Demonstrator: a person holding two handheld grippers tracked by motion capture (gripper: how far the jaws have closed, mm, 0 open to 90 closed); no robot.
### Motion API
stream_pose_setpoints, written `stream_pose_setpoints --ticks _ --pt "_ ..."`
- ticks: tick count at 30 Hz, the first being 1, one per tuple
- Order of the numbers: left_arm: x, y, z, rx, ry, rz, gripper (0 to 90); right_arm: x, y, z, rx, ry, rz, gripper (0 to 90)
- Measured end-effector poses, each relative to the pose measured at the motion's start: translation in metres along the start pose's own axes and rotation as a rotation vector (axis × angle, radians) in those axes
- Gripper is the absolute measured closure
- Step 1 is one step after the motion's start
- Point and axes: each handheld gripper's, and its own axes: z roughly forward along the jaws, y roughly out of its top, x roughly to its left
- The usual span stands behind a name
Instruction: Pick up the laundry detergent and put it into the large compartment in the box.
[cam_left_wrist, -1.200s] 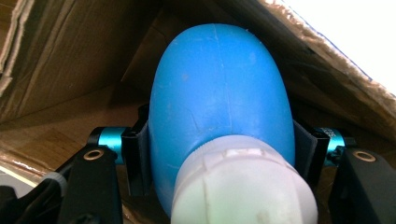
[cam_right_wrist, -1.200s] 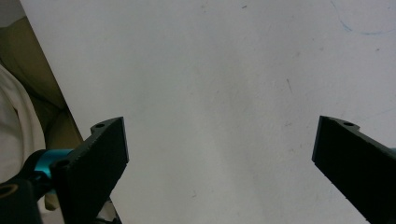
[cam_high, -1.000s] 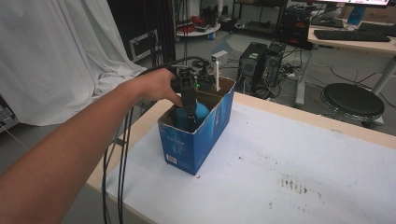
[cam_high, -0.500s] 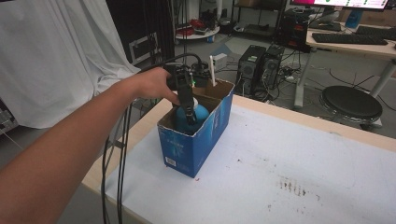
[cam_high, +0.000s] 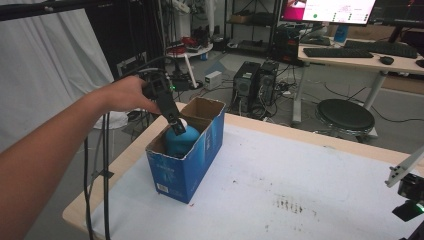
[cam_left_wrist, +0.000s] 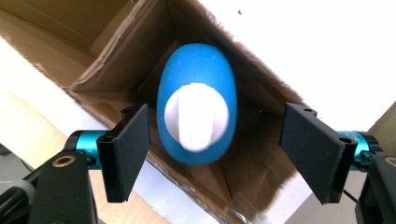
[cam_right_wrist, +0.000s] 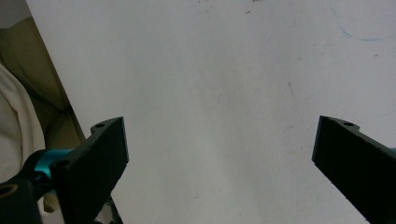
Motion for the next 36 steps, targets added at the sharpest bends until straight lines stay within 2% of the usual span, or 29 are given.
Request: stream_pose_setpoints --ticks 1,7,9,13,17,19,22,23,24,25,28,29,30,31,32,33,36 --pt "0.000 0.000 0.000 0.000 0.000 0.000 24.9 0.000 0.000 0.000 0.000 -0.001 -0.001 2.7" --pt "-0.020 0.009 -0.024 -0.048 0.007 0.026 24.9 0.002 -0.003 -0.004 -0.014 -0.006 0.000 2.7" --pt "-0.028 0.014 -0.028 -0.051 -0.018 0.039 24.8 0.003 -0.003 -0.005 -0.017 -0.009 -0.005 2.7" --pt "-0.045 0.026 -0.030 -0.048 -0.010 0.059 21.0 0.006 -0.005 -0.007 -0.027 -0.016 0.003 2.7" --pt "-0.061 0.042 -0.029 -0.042 -0.031 0.083 21.0 0.008 -0.007 -0.007 -0.027 -0.016 -0.002 2.7" --pt "-0.068 0.053 -0.027 -0.040 -0.024 0.078 21.0 0.009 -0.008 -0.009 -0.029 -0.019 0.004 2.7" --pt "-0.074 0.060 -0.025 -0.050 -0.030 0.088 21.0 0.010 -0.009 -0.011 -0.034 -0.021 0.002 2.7" --pt "-0.079 0.068 -0.024 -0.062 -0.040 0.106 21.0 0.011 -0.010 -0.012 -0.036 -0.024 0.001 2.7" --pt "-0.079 0.068 -0.024 -0.062 -0.040 0.106 21.0 0.011 -0.010 -0.012 -0.036 -0.024 0.001 2.7" --pt "-0.085 0.076 -0.018 -0.060 -0.067 0.131 21.0 0.012 -0.011 -0.012 -0.037 -0.025 0.000 2.7" --pt "-0.092 0.085 -0.010 -0.054 -0.081 0.152 21.0 0.013 -0.012 -0.013 -0.041 -0.028 0.000 2.7" --pt "-0.099 0.093 -0.001 -0.049 -0.098 0.178 21.0 0.013 -0.011 -0.013 -0.048 -0.029 0.003 2.7" --pt "-0.099 0.093 -0.001 -0.049 -0.098 0.178 21.0 0.013 -0.011 -0.013 -0.048 -0.029 0.003 2.7" --pt "-0.106 0.101 0.009 -0.040 -0.123 0.199 21.0 0.015 -0.011 -0.013 -0.048 -0.030 0.004 2.7" --pt "-0.106 0.101 0.009 -0.040 -0.123 0.199 20.9 0.015 -0.011 -0.013 -0.048 -0.030 0.004 2.7" --pt "-0.110 0.105 0.015 -0.029 -0.130 0.216 17.3 0.016 -0.011 -0.013 -0.046 -0.031 0.002 2.7" --pt "-0.121 0.115 0.031 -0.014 -0.147 0.248 15.0 0.017 -0.011 -0.014 -0.050 -0.034 -0.006 2.7"
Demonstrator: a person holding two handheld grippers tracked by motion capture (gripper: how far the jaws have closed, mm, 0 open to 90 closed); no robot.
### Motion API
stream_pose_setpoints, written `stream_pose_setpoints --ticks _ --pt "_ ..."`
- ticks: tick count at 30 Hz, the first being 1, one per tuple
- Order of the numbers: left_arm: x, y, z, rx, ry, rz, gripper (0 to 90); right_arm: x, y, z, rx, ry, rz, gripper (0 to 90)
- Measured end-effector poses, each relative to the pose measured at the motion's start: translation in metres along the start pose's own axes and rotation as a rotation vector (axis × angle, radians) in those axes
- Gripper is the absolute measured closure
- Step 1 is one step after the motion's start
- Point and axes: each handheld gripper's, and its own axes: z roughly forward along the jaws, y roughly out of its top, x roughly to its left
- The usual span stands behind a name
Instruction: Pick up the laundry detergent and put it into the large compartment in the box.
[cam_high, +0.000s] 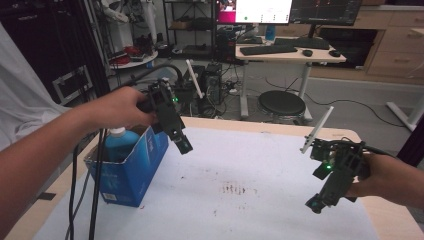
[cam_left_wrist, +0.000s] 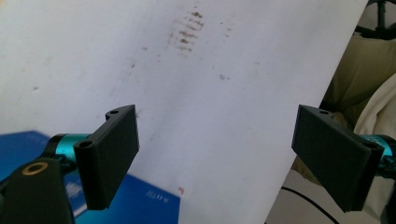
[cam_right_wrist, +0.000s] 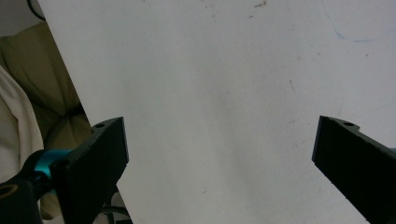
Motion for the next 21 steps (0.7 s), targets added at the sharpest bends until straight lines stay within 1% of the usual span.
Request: stream_pose_setpoints --ticks 1,2,3,4,5,6,7,8,9,10,13,14,15,18,19,20,21 --pt "-0.003 0.006 0.009 0.011 -0.002 0.020 14.5 0.000 0.000 0.000 -0.004 0.001 0.002 2.7" --pt "-0.003 0.006 0.009 0.011 -0.002 0.020 10.9 0.000 0.000 0.000 -0.004 0.001 0.002 2.7" --pt "-0.005 0.009 0.013 0.019 -0.014 0.032 5.8 0.000 0.000 0.000 -0.005 0.000 0.009 2.7" --pt "-0.006 0.011 0.017 0.024 -0.034 0.046 5.8 0.000 0.000 0.000 -0.005 0.000 0.009 2.7" --pt "-0.010 0.016 0.024 0.025 -0.040 0.071 5.5 0.000 -0.001 0.001 -0.005 -0.001 0.010 2.7" --pt "-0.010 0.016 0.024 0.025 -0.040 0.071 3.4 0.000 -0.001 0.001 -0.005 -0.001 0.010 2.7" --pt "-0.012 0.019 0.030 0.036 -0.032 0.086 1.6 0.000 -0.002 0.001 -0.007 0.001 0.011 2.7" --pt "-0.012 0.019 0.030 0.036 -0.032 0.086 1.6 0.000 -0.002 0.001 -0.007 0.001 0.011 2.7" --pt "-0.015 0.024 0.036 0.048 -0.021 0.104 1.6 0.001 -0.002 0.002 -0.009 0.000 0.017 2.7" --pt "-0.015 0.024 0.036 0.048 -0.021 0.104 1.6 0.001 -0.002 0.002 -0.009 0.000 0.017 2.7" --pt "-0.017 0.030 0.044 0.060 -0.017 0.114 1.6 0.001 -0.003 0.002 -0.018 -0.002 0.016 2.7" --pt "-0.018 0.032 0.047 0.063 -0.018 0.110 1.6 0.001 -0.003 0.002 -0.018 -0.002 0.016 2.7" --pt "-0.021 0.036 0.051 0.071 -0.017 0.119 1.7 0.001 -0.004 0.001 -0.025 -0.003 0.021 2.7" --pt "-0.024 0.039 0.055 0.075 -0.011 0.120 1.7 0.001 -0.005 0.001 -0.028 -0.007 0.027 2.7" --pt "-0.026 0.043 0.058 0.083 0.002 0.105 1.7 0.001 -0.006 0.001 -0.030 -0.006 0.025 2.7" --pt "-0.026 0.043 0.058 0.083 0.002 0.105 1.7 0.001 -0.006 0.001 -0.030 -0.006 0.025 2.7" --pt "-0.028 0.046 0.063 0.092 0.008 0.086 1.7 0.000 -0.006 0.002 -0.033 -0.008 0.024 2.7"
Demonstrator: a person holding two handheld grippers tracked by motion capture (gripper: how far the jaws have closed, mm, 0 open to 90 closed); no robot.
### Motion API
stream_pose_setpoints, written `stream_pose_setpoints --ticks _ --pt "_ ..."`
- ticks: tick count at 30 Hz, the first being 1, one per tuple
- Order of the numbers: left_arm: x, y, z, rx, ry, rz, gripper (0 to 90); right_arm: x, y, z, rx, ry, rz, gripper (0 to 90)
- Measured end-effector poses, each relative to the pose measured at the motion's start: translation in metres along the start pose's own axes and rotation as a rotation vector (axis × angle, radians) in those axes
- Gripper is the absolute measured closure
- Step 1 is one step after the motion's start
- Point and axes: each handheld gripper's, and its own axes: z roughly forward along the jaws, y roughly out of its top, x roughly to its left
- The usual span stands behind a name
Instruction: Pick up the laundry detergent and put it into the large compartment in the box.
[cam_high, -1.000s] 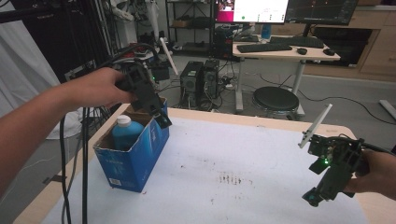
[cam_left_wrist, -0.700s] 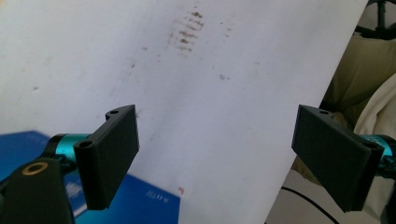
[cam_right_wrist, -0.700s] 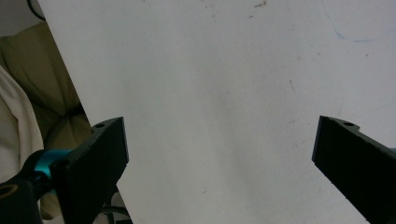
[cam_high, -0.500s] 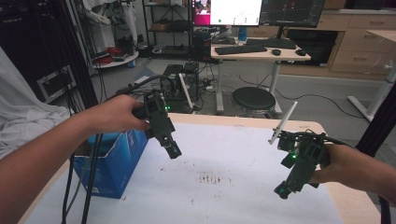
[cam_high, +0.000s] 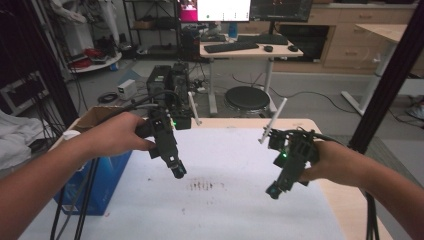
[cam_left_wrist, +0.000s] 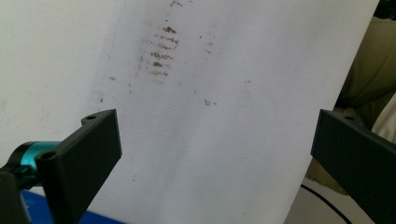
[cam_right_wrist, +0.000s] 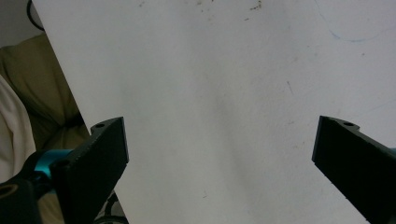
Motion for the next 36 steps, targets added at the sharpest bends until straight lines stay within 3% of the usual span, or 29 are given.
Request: stream_pose_setpoints --ticks 12,18,36 --pt "-0.006 0.014 0.020 0.040 0.004 0.023 1.7 -0.003 0.003 0.006 0.010 0.011 -0.009 2.7" --pt "-0.006 0.016 0.022 0.024 0.008 0.024 1.7 -0.003 0.004 0.007 0.015 0.012 -0.017 2.7" --pt "-0.005 0.015 0.028 0.039 -0.003 0.032 1.7 -0.003 0.003 0.010 0.020 0.018 -0.018 2.7"
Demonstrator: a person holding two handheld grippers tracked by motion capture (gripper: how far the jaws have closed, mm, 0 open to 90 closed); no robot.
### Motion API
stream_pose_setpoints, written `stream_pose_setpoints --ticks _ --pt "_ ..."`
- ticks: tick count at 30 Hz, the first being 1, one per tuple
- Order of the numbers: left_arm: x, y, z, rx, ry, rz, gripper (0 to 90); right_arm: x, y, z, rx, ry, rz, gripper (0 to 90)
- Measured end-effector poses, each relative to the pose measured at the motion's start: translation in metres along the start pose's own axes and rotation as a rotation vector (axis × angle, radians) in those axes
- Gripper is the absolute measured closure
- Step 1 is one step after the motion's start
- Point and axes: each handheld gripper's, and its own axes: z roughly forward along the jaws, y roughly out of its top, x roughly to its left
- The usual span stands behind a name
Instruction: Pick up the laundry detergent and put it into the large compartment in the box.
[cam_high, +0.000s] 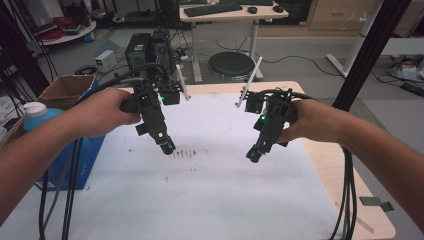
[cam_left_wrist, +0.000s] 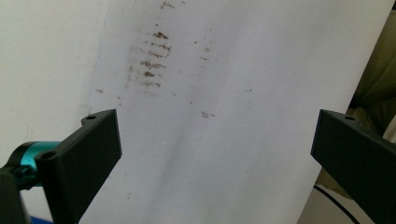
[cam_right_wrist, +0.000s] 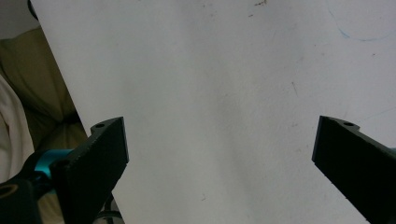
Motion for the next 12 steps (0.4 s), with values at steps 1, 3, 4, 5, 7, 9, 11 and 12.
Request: stream_pose_setpoints --ticks 1,3,4,5,7,9,11,12 --pt "0.0000 -0.0002 0.0010 0.003 -0.006 0.003 1.7 0.0002 -0.0001 0.0001 0.003 -0.002 0.004 2.7" --pt "-0.0003 -0.0004 0.0011 0.003 -0.008 0.005 1.7 0.0005 0.0001 0.0001 0.003 -0.005 0.006 2.7" --pt "0.0000 -0.0006 0.0008 0.003 -0.009 0.005 1.7 0.0003 0.0002 0.0002 0.002 -0.003 0.000 2.7" --pt "0.0000 -0.0006 0.0008 0.003 -0.009 0.005 1.7 0.0003 0.0002 0.0002 0.002 -0.003 0.000 2.7" --pt "0.0003 -0.0011 0.0002 -0.002 -0.007 0.001 1.7 0.0013 0.0004 0.0001 0.005 -0.004 0.007 2.7" --pt "0.0004 -0.0016 -0.0005 -0.003 -0.010 -0.001 1.7 0.0017 0.0004 0.0001 0.004 -0.006 0.008 2.7" --pt "0.0002 -0.0022 -0.0011 -0.004 -0.006 0.000 1.7 0.0018 0.0005 0.0001 0.002 -0.004 0.003 2.7" --pt "0.0002 -0.0025 -0.0016 -0.006 -0.006 0.002 1.7 0.0020 0.0006 0.0000 0.002 -0.005 0.003 2.7"
